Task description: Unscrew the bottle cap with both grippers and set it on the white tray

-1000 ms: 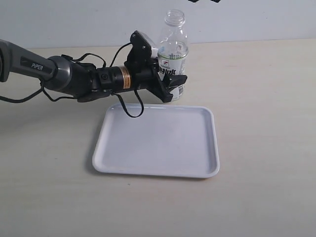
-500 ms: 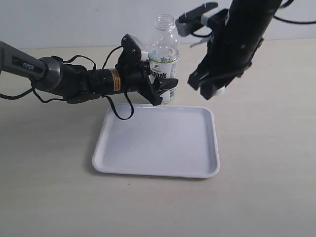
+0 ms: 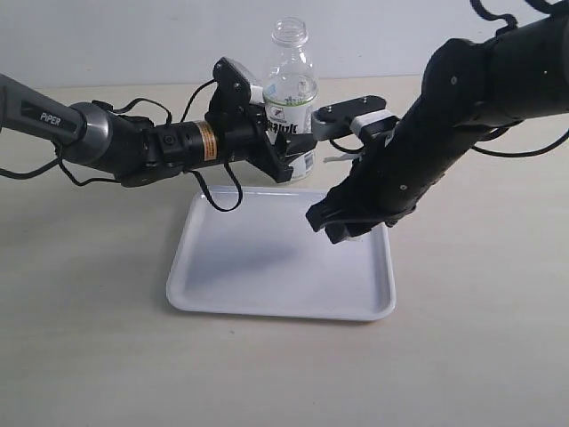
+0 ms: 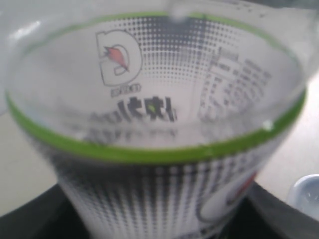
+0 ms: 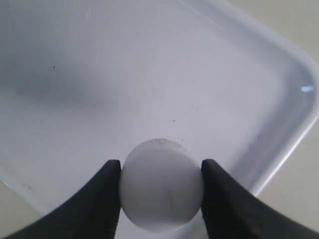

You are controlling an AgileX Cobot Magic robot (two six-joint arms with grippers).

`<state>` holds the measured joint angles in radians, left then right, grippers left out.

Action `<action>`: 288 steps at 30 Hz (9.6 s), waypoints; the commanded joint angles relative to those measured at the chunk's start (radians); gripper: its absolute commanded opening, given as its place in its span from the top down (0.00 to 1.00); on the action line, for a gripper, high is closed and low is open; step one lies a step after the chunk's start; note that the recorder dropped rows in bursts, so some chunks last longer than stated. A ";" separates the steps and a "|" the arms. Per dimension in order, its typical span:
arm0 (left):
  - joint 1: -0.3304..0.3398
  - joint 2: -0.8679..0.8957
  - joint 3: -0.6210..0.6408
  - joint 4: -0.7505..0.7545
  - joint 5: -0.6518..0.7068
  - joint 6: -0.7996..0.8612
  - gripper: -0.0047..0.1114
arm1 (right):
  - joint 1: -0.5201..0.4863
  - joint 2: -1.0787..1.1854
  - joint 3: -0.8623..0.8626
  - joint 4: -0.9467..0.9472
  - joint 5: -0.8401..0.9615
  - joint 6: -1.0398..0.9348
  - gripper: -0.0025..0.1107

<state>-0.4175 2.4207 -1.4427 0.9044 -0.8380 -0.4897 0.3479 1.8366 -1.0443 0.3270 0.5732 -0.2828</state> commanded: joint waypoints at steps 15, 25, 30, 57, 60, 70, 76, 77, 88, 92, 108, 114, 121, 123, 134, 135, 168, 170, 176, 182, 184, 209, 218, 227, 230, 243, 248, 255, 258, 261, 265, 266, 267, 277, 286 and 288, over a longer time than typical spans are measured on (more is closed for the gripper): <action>0.002 -0.012 0.002 -0.050 -0.021 -0.046 0.96 | 0.024 0.099 0.003 -0.061 -0.045 -0.012 0.98; 0.002 -0.012 0.002 -0.048 -0.021 -0.046 0.96 | 0.024 0.099 0.003 -0.062 -0.048 -0.058 0.78; 0.002 -0.012 0.002 -0.048 -0.021 -0.042 0.96 | 0.024 0.099 0.003 -0.065 -0.046 -0.058 0.51; 0.002 -0.012 0.002 -0.010 -0.024 -0.038 0.51 | 0.024 0.024 0.003 -0.083 -0.015 -0.090 0.35; 0.002 -0.013 0.002 -0.007 -0.025 -0.038 0.39 | 0.024 0.024 0.003 -0.083 -0.015 -0.090 0.35; 0.002 -0.020 0.002 0.027 -0.024 -0.046 0.31 | 0.024 0.024 0.003 -0.098 -0.015 -0.093 0.35; 0.024 -0.047 0.002 0.094 -0.014 -0.133 0.31 | 0.024 0.024 0.003 -0.102 -0.015 -0.095 0.35; 0.030 -0.048 0.002 0.109 -0.014 -0.149 0.31 | 0.024 0.024 0.003 -0.102 -0.015 -0.095 0.35; 0.059 -0.048 0.002 0.248 -0.064 -0.194 0.31 | 0.024 0.024 0.003 -0.102 -0.019 -0.095 0.35; 0.067 -0.055 0.002 0.299 -0.066 -0.221 0.31 | 0.024 0.024 0.003 -0.102 -0.019 -0.095 0.35; 0.121 -0.122 0.002 0.633 -0.077 -0.550 0.44 | 0.024 0.024 0.003 -0.100 -0.022 -0.091 0.35; 0.141 -0.134 0.002 0.753 -0.107 -0.662 0.45 | 0.024 0.024 0.003 -0.100 -0.022 -0.088 0.35; 0.166 -0.136 0.002 0.765 -0.109 -0.785 0.82 | 0.024 0.024 0.003 -0.098 -0.022 -0.088 0.35; 0.179 -0.136 0.002 0.791 -0.116 -0.803 0.96 | 0.024 0.024 0.003 -0.098 -0.022 -0.088 0.35; 0.200 -0.236 0.074 0.765 0.006 -0.860 0.96 | 0.024 -0.007 0.003 -0.095 -0.070 -0.080 0.59; 0.198 -0.259 0.096 0.754 0.056 -0.861 0.96 | 0.024 -0.017 0.003 -0.095 -0.072 -0.080 0.64; 0.198 -1.267 1.183 -0.797 -0.071 0.421 0.96 | 0.024 -0.157 0.032 -0.069 -0.027 -0.047 0.98; 0.198 -1.361 1.248 -0.797 -0.071 0.456 0.96 | 0.024 -0.157 0.032 -0.069 -0.027 -0.047 0.98; 0.198 -1.682 1.415 -0.797 -0.047 0.457 0.96 | 0.024 -0.157 0.032 -0.069 -0.027 -0.047 0.98; 0.198 -1.997 1.443 -0.797 0.317 0.388 0.96 | 0.024 -0.157 0.032 -0.069 -0.027 -0.047 0.98; 0.198 -2.063 1.443 -0.797 0.446 0.388 0.96 | 0.024 -0.157 0.032 -0.069 -0.027 -0.047 0.98; 0.200 -2.421 1.443 -0.786 1.033 0.379 0.96 | 0.024 -0.157 0.032 -0.069 -0.030 -0.045 0.98; 0.208 -2.421 1.443 -0.722 1.223 0.392 0.96 | 0.024 -0.157 0.032 -0.069 -0.030 -0.045 0.98; 0.208 -2.421 1.443 -0.724 1.223 0.392 0.96 | 0.024 -0.157 0.032 -0.069 -0.030 -0.045 0.98; 0.208 -2.421 1.443 -0.724 1.223 0.392 0.96 | 0.024 -0.157 0.032 -0.069 -0.030 -0.045 0.98; 0.208 -2.421 1.443 -0.724 1.223 0.392 0.96 | 0.024 -0.171 0.032 -0.120 -0.079 -0.135 0.98; 0.208 -2.421 1.443 -0.724 1.223 0.392 0.96 | 0.024 -0.287 0.046 -0.144 -0.073 -0.135 0.98; 0.208 -2.421 1.443 -0.724 1.223 0.392 0.96 | 0.024 -0.631 0.253 -0.179 -0.266 -0.135 0.98; 0.208 -2.421 1.443 -0.724 1.223 0.392 0.96 | 0.015 -0.806 0.372 -0.192 -0.311 -0.138 0.98; 0.208 -2.421 1.443 -0.724 1.223 0.392 0.96 | -0.046 -0.996 0.467 -0.197 -0.311 -0.140 0.98; 0.208 -2.421 1.443 -0.724 1.223 0.392 0.96 | -0.169 -1.236 0.566 -0.193 -0.309 -0.132 0.98; 0.208 -2.421 1.443 -0.724 1.223 0.392 0.96 | -0.200 -1.307 0.587 -0.182 -0.309 -0.119 0.98; 0.208 -2.421 1.443 -0.724 1.223 0.392 0.96 | -0.227 -1.378 0.604 -0.180 -0.309 -0.104 0.98; 0.208 -2.421 1.443 -0.724 1.223 0.392 0.96 | -0.269 -1.734 0.631 -0.169 -0.261 -0.079 0.98; 0.208 -2.421 1.443 -0.724 1.223 0.392 0.96 | -0.272 -1.802 0.777 -0.157 -0.327 -0.072 0.98; 0.208 -2.421 1.443 -0.724 1.223 0.392 0.96 | -0.293 -1.831 0.857 -0.218 -0.386 -0.019 0.98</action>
<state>-0.2138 0.0067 -0.0003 0.1774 0.3915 -0.0987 0.0746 0.0302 -0.2506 0.1617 0.2463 -0.3468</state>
